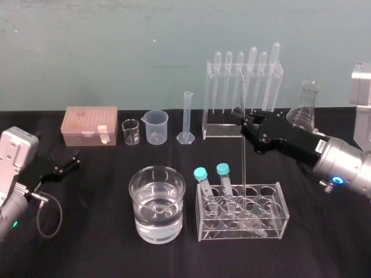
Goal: Hold the thermometer with one hand and immerse one end into the beaker, then reinsert it into the test tube rack.
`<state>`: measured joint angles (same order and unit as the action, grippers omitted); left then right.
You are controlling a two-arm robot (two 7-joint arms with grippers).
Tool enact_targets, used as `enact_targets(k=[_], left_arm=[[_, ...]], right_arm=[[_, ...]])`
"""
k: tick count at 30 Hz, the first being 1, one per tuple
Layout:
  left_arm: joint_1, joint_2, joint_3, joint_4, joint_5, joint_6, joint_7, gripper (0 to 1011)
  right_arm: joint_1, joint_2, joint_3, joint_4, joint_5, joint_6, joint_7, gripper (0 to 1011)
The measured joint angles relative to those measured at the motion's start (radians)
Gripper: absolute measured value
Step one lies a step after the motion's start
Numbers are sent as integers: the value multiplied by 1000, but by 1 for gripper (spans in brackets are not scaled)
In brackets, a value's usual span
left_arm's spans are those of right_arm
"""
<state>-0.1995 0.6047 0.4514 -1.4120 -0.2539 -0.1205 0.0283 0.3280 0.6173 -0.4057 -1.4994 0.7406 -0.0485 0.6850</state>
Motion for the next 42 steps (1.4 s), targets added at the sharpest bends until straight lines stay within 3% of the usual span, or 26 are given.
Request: enact_targets(k=[14, 26, 33, 37, 38, 39, 42], left_arm=[[0, 0, 0, 0, 0, 0, 0, 1008], [0, 0, 0, 0, 0, 0, 0, 1008], [0, 0, 0, 0, 0, 0, 0, 1008], [0, 0, 0, 0, 0, 0, 0, 1008], [0, 0, 0, 0, 0, 0, 0, 1008], [0, 0, 0, 0, 0, 0, 0, 1008], [0, 0, 0, 0, 0, 0, 0, 1008]], right_arm=[[0, 0, -1, 0, 0, 0, -1, 87], [0, 1, -1, 0, 0, 1, -1, 448], [0, 1, -1, -1, 1, 2, -1, 707], [0, 1, -1, -1, 1, 2, -1, 787], [-5, -2, 6, -5, 3, 1, -13, 863], [-5, -2, 6, -5, 3, 1, -13, 880], [-25, -21, 36, -19, -8, -13, -99, 940]])
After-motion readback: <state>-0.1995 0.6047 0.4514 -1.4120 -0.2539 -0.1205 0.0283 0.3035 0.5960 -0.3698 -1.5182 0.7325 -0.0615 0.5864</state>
